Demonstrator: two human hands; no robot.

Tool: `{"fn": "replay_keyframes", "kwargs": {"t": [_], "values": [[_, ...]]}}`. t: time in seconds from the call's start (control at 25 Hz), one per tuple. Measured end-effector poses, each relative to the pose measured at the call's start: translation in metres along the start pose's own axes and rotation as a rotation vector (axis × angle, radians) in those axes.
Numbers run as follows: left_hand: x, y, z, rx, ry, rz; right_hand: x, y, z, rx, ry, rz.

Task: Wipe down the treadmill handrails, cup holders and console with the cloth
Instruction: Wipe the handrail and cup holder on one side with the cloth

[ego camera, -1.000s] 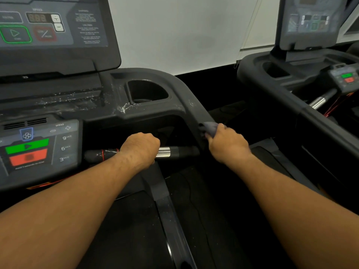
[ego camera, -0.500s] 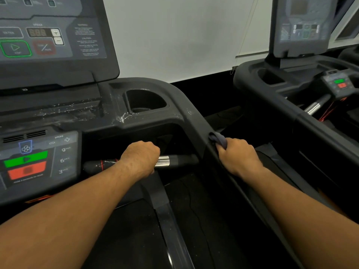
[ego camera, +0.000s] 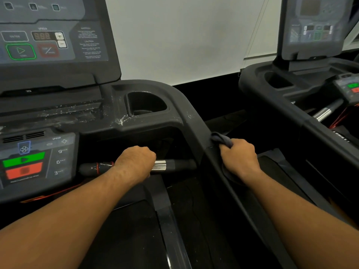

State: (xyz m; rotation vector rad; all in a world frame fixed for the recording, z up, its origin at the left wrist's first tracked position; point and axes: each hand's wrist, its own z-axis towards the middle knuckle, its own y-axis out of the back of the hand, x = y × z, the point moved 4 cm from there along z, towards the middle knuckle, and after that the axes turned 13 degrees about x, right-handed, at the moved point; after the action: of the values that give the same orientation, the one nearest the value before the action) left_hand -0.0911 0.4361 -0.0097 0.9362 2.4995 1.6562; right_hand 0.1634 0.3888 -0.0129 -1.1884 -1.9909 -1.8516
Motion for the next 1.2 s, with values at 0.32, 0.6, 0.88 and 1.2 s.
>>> {"fn": "replay_keyframes", "kwargs": {"t": [0.32, 0.6, 0.88, 1.2], "values": [[0.002, 0.002, 0.004, 0.064, 0.019, -0.128, 0.056, -0.017, 0.017, 0.211, 0.356, -0.433], [0.034, 0.038, 0.014, -0.165, 0.081, -0.489, 0.068, -0.048, 0.050, 0.269, 0.307, -0.645], [0.057, 0.062, 0.036, -0.315, 0.061, -0.392, 0.115, -0.054, 0.134, 0.273, 0.072, -0.477], [0.071, 0.073, 0.104, -0.159, -0.049, -0.292, 0.145, -0.060, 0.168, 0.346, 0.447, -0.636]]}}
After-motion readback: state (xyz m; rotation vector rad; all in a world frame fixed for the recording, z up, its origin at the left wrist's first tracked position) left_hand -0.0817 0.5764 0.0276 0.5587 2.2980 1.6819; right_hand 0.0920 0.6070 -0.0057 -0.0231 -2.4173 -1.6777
